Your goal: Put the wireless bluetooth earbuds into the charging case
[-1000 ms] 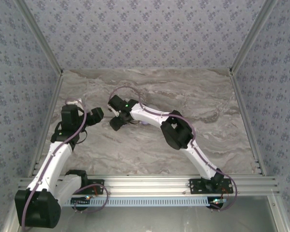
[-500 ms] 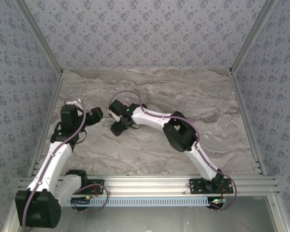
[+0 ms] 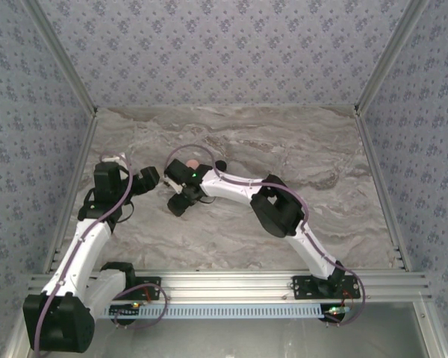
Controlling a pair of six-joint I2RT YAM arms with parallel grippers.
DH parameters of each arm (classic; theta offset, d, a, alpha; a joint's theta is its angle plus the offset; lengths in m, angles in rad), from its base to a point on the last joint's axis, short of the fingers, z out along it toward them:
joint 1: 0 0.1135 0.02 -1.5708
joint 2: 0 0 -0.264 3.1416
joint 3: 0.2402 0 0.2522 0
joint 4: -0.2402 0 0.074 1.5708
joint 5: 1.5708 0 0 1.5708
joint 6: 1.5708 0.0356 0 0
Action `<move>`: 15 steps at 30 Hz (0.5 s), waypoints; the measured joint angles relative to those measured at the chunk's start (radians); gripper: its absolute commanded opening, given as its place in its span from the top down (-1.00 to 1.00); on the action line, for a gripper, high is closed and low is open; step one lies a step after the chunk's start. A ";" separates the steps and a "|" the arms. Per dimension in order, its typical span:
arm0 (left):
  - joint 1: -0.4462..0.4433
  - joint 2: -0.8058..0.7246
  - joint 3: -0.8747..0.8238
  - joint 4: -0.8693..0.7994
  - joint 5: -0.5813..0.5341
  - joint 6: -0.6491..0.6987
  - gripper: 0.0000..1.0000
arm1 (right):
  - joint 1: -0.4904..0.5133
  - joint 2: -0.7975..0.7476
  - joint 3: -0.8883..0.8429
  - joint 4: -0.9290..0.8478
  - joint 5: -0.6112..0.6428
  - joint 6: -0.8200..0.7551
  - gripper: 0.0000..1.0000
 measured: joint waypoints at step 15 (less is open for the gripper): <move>0.007 -0.013 0.000 -0.006 -0.018 0.004 -0.78 | 0.045 0.000 0.003 0.013 -0.048 -0.011 -0.60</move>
